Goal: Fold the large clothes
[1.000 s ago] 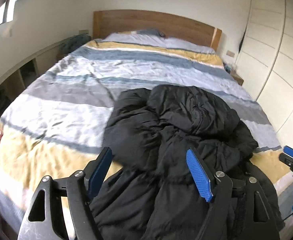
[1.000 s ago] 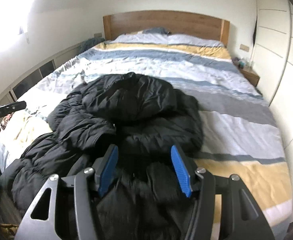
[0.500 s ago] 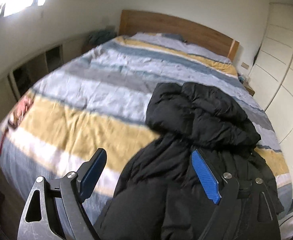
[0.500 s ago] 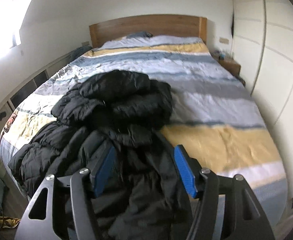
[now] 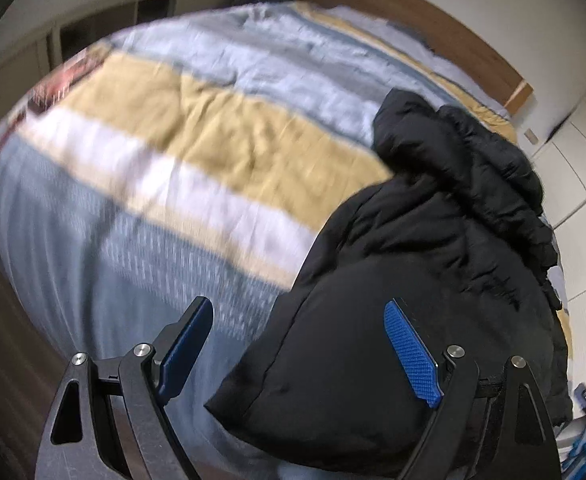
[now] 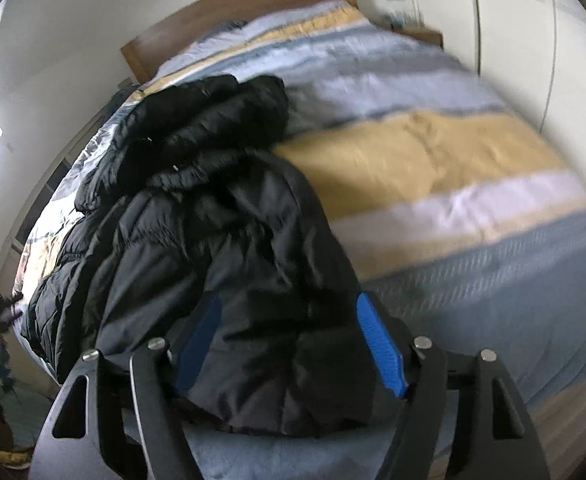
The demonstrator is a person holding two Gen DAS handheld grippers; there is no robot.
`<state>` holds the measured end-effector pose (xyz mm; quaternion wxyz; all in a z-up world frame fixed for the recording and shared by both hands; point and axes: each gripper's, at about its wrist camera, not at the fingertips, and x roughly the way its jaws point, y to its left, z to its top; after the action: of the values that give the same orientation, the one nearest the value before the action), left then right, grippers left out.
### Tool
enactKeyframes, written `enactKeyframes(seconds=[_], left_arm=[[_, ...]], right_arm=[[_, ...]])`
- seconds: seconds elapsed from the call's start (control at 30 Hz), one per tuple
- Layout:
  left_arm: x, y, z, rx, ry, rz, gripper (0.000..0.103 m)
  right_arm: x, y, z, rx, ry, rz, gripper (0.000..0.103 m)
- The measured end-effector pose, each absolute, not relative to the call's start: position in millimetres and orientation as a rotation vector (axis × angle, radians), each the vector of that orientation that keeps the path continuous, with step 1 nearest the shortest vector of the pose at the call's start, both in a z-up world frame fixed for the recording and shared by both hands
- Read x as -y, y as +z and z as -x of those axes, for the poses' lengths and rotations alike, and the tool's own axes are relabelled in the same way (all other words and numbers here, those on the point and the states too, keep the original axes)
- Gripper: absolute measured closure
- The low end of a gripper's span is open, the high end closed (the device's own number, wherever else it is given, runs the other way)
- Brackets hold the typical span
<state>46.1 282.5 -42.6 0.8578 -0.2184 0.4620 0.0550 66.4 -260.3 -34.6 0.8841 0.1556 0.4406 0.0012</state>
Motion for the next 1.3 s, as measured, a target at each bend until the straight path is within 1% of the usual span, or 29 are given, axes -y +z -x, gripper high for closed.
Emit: enactKeyframes(seconds=[0.1,0.3,0.47,0.57,0.6,0.63,0.67,0.73,0.77,0.8,0.83,0.93,1.0,1.13,1.3], left_arm=[[-283,-68,-39,-1.008,0.088,0.526,0.016],[-280,-100,-24,-1.037,0.022,0.659,0.016],[-270,-105,-23,-1.035,-0.058,0.735,0.017],[-258,-107,-22,-1.033,-0.117,0.773,0.028],[-253,-107,-21,-1.029,-0.132,0.781,0.037],[-251,-107,-22,-1.027,-0.141,0.785,0.047],[-249,-107,-21,-1.018,-0.148,0.800,0.051],[-249,-105,-19,-1.004,-0.157,0.832,0.071],[-250,-103,-18,-0.998,-0.161,0.846,0.076],[-251,-100,-18,-0.991,-0.164,0.851,0.083],[-251,-95,-17,-0.984,-0.164,0.850,0.088],[-251,-75,-20,-0.952,-0.164,0.833,0.092],[-251,-60,-21,-0.919,-0.173,0.826,0.092],[-256,-19,-30,-0.843,-0.194,0.825,0.093],[-253,24,-54,-0.789,-0.218,0.786,0.093]], right_arm=[[265,-54,-67,-0.951,-0.006,-0.379,0.031],[269,-87,-62,-1.023,0.009,-0.442,0.028],[267,-99,-60,-1.043,0.057,-0.490,0.028],[265,-103,-59,-1.042,0.094,-0.514,0.030],[265,-103,-59,-1.040,0.106,-0.518,0.035],[264,-103,-58,-1.039,0.119,-0.523,0.044],[264,-103,-57,-1.036,0.127,-0.527,0.049],[263,-102,-56,-1.029,0.149,-0.535,0.065],[263,-101,-56,-1.025,0.161,-0.533,0.069],[262,-99,-55,-1.020,0.169,-0.530,0.074],[262,-97,-55,-1.011,0.179,-0.526,0.079],[259,-83,-54,-0.969,0.207,-0.511,0.087],[261,-68,-54,-0.924,0.223,-0.511,0.088],[268,-35,-59,-0.836,0.228,-0.515,0.089],[277,18,-78,-0.720,0.214,-0.508,0.089]])
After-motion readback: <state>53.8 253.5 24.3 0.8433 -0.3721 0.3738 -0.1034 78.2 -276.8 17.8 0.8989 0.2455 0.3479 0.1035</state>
